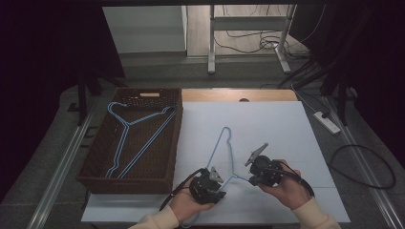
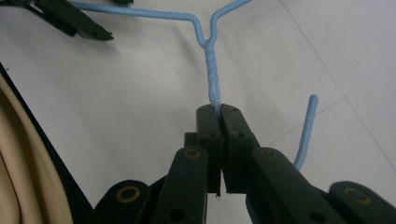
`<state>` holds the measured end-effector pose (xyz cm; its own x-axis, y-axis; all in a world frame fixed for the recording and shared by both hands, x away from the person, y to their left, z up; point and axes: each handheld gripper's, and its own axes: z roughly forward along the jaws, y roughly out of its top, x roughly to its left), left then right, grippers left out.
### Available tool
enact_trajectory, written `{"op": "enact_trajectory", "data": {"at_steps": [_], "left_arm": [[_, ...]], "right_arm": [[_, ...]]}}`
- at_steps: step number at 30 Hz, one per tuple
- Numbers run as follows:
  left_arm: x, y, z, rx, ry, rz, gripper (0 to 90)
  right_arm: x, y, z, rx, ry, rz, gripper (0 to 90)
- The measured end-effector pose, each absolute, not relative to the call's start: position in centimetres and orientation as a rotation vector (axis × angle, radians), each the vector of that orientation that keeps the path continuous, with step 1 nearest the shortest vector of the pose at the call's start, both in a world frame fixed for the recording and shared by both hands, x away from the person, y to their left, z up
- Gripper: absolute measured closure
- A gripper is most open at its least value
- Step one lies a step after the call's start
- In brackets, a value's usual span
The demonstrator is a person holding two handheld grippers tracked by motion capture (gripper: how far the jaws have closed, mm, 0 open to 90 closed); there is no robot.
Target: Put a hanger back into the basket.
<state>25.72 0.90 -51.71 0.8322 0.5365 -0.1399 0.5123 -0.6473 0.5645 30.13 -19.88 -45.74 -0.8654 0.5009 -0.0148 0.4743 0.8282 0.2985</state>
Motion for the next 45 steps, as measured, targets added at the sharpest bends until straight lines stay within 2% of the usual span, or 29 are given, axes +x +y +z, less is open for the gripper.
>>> {"op": "enact_trajectory", "data": {"at_steps": [3,11,14,17,20,23,28,34,45], "left_arm": [[25.8,0.8,-51.6,2.425,0.770,0.073,79.6],[26.2,1.9,-51.0,2.381,0.848,0.128,85.0],[26.4,2.6,-50.6,2.342,0.859,0.101,86.6],[26.4,2.9,-50.2,2.327,0.856,0.117,86.7],[26.4,3.2,-50.0,2.311,0.863,0.122,86.7],[26.5,3.5,-49.8,2.282,0.873,0.120,86.7],[26.4,4.0,-49.2,2.232,0.886,0.140,86.7],[26.0,4.5,-48.3,2.181,0.887,0.165,86.8],[25.5,6.1,-45.7,2.102,0.877,0.155,86.9]], "right_arm": [[30.0,-19.9,-45.6,0.775,2.911,0.448,88.2],[29.9,-20.3,-45.0,0.759,2.879,0.623,86.0],[29.9,-20.6,-44.6,0.747,2.833,0.762,67.0],[30.0,-21.3,-44.0,0.739,2.730,0.934,53.5],[30.2,-22.6,-43.1,0.759,2.613,1.137,43.4],[30.3,-24.3,-42.3,0.844,2.424,1.282,38.7],[30.9,-26.9,-42.2,0.935,2.306,1.421,34.3],[31.6,-29.0,-43.1,1.004,2.218,1.387,32.5],[31.6,-29.0,-44.8,0.936,2.256,1.334,28.9]]}}
